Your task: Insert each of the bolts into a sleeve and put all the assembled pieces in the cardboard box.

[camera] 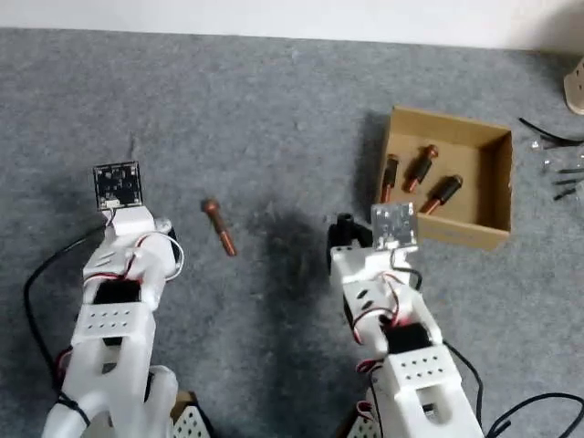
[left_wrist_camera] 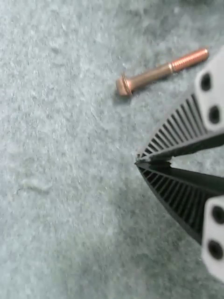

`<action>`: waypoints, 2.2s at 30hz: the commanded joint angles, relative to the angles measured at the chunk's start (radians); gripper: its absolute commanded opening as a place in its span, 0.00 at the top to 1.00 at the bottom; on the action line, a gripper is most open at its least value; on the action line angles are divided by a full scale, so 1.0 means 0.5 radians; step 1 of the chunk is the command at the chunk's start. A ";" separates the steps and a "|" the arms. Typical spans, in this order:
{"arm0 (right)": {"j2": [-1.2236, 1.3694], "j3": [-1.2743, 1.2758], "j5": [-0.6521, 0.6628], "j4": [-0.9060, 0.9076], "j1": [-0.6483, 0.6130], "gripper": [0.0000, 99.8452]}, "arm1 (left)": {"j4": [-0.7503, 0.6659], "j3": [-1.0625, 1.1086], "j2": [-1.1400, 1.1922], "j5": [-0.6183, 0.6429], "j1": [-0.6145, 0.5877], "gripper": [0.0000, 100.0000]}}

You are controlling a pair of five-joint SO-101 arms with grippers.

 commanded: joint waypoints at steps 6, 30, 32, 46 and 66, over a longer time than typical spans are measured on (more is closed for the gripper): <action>-0.219 0.066 0.021 -0.069 0.029 0.99 | 0.301 -0.388 0.094 0.135 0.333 0.91; -0.219 0.124 0.021 -0.075 0.032 0.99 | 0.822 -1.665 1.901 0.519 0.612 0.90; -0.219 0.124 0.021 -0.075 0.032 0.99 | 0.822 -1.668 1.910 0.519 0.609 0.90; -0.219 0.130 0.021 -0.075 0.048 0.99 | 0.893 -1.671 1.923 0.519 0.609 0.90; -0.222 0.130 0.021 -0.075 0.103 0.99 | 0.881 -1.588 1.947 0.519 0.618 0.91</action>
